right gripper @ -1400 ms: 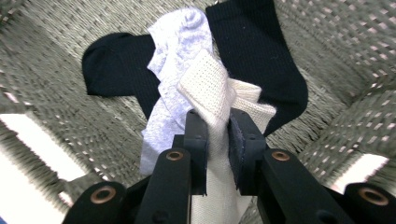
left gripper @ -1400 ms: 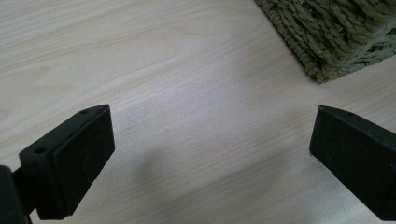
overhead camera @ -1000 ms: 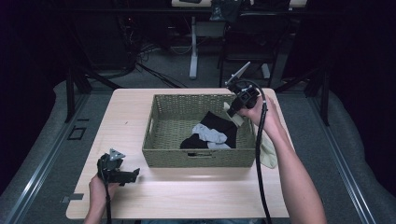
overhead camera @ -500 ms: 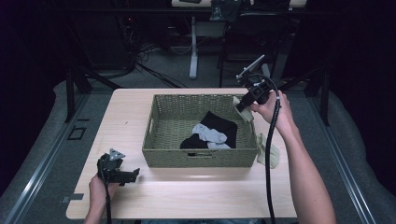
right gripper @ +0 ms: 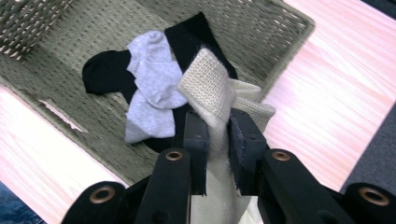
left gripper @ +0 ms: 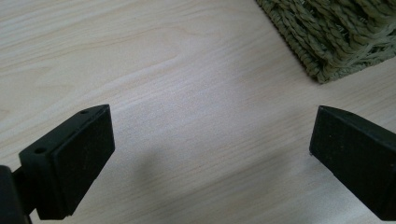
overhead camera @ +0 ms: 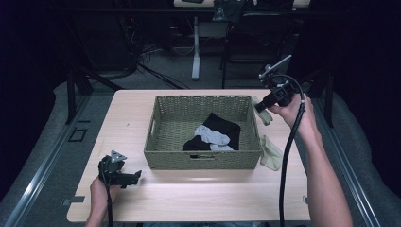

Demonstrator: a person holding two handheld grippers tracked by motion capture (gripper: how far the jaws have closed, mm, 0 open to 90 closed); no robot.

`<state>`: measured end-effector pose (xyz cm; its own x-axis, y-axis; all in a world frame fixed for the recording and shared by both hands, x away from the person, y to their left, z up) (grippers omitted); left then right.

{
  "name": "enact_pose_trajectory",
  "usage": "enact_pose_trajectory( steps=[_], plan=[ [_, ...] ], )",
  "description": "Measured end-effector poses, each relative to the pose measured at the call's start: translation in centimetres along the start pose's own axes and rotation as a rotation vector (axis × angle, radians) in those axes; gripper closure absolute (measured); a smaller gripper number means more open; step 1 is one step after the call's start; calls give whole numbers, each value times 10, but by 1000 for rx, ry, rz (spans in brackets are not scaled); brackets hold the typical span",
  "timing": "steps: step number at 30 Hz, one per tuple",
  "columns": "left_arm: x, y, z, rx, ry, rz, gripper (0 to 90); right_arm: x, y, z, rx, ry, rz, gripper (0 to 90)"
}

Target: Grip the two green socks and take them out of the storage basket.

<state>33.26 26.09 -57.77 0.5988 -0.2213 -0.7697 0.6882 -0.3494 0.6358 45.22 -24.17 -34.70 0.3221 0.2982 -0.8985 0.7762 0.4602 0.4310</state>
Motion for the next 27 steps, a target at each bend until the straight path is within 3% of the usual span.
enact_pose_trajectory(
  steps=[13, 21, 27],
  plan=[
    [0, 0, 0, -1, 1, 0, 1, -2, -34, 34, 82, -21, 11, 784],
    [0, 0, 0, -3, 1, 0, 1, 20, -57, 55, 141, -32, -11, 784],
    [0, 0, 0, -1, 1, -4, 1, 38, -67, 64, 164, -27, -39, 784]
  ],
)
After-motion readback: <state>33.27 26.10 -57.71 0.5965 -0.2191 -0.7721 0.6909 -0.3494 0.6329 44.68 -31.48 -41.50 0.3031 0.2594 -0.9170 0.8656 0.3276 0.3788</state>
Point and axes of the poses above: each handheld gripper's, and its own axes: x roughly forward along the jaws, y roughly out of its top, z roughly to its right, the point moved 1 cm from there along x, roughly forward along the jaws, and after that the axes turned 1 degree about y, right-handed, at the moved point
